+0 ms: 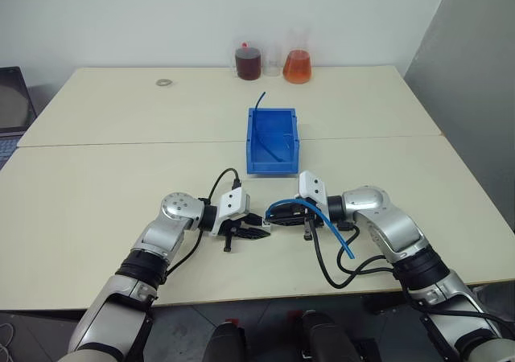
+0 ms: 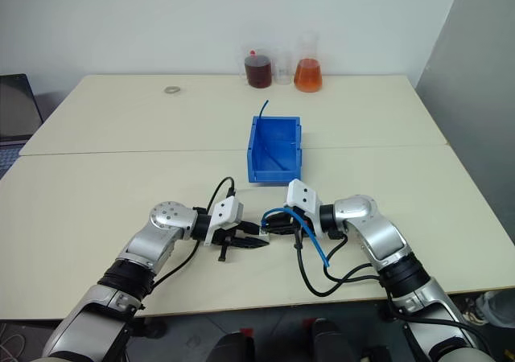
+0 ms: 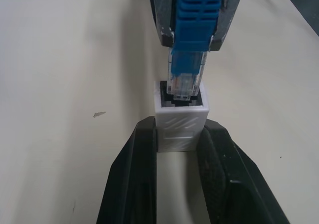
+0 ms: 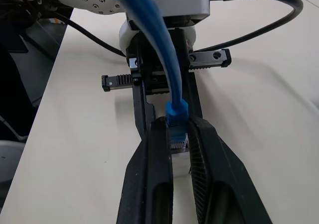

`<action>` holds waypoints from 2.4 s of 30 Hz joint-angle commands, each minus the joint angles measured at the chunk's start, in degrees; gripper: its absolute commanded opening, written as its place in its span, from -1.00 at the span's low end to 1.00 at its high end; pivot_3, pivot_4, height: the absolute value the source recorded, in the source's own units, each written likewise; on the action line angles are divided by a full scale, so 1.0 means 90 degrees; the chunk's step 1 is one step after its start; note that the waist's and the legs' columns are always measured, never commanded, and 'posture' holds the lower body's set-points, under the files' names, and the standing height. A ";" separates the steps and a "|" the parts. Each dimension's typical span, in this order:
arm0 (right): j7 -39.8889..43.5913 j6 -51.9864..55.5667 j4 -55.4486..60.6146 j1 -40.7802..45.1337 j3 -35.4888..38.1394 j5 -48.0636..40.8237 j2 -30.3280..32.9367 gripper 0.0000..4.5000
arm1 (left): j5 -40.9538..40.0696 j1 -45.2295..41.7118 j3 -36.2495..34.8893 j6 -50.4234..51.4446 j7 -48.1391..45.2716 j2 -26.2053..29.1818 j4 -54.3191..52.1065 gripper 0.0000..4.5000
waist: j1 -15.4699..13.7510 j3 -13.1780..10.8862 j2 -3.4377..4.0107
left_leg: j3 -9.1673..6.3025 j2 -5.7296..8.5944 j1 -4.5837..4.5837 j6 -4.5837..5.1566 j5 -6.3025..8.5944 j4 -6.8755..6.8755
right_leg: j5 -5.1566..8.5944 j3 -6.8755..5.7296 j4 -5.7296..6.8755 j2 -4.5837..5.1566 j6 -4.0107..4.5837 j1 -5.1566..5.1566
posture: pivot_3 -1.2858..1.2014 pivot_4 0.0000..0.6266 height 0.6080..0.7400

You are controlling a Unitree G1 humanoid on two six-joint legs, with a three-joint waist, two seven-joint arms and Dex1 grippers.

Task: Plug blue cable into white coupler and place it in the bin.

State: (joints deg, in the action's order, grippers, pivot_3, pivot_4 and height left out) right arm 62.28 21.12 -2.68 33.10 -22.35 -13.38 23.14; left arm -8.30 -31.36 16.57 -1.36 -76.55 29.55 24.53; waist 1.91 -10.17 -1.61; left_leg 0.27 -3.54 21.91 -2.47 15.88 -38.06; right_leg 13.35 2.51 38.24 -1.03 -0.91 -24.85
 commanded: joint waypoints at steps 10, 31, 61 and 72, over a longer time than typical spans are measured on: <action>0.0397 -0.0380 -0.0913 0.0250 -0.0368 0.0431 -0.0254 -0.90 | 0.0072 0.0142 -0.0056 0.0146 0.0052 0.0130 -0.0147 -0.64 | 0.0027 0.0018 -0.0001 | -0.0001 -0.0005 -0.0034 0.0001 0.0000 0.0002 | 0.0006 -0.0001 0.0005 -0.0004 0.0004 0.0029 | 0.03 -0.52 1.00; 0.0651 -0.0195 -0.1478 0.0255 -0.0745 0.0837 -0.0302 -0.90 | 0.0150 0.0163 -0.0049 0.0052 0.0069 0.0145 -0.0202 -0.64 | 0.0029 0.0021 -0.0001 | -0.0002 -0.0004 -0.0112 0.0002 0.0002 0.0014 | 0.0044 -0.0004 0.0055 -0.0004 0.0038 0.0078 | 0.03 -0.52 1.00; -0.1801 0.3808 -0.0404 0.1849 0.2446 -0.1373 -0.0855 -0.90 | -0.1510 0.1304 -0.2099 0.3626 0.2232 0.0673 -0.4518 0.99 | 0.0136 -0.0011 0.0002 | -0.0014 -0.0013 -0.0097 0.0001 0.0002 0.0025 | 0.0053 -0.0012 0.0071 -0.0005 0.0050 0.0054 | 0.03 -0.52 1.00; -0.2336 0.2336 -0.5549 0.4861 0.2799 -0.0666 -0.1284 -0.90 | -0.1239 0.2010 -0.2553 0.3979 0.4495 -0.0156 -0.5615 0.99 | 0.0146 -0.0012 0.0000 | -0.0012 -0.0012 -0.0080 0.0004 0.0003 0.0048 | 0.0054 -0.0005 0.0032 -0.0005 0.0054 0.0051 | 0.03 -0.52 1.00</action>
State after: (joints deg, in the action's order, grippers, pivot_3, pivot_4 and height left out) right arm 42.21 47.51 -45.24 72.91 2.01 -21.18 11.95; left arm -19.98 -13.82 -6.08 35.40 -38.54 28.91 -23.13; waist 3.22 -10.28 -1.61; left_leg 0.18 -3.63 21.22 -2.43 15.91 -37.62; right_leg 13.83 2.46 38.50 -1.04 -0.42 -24.40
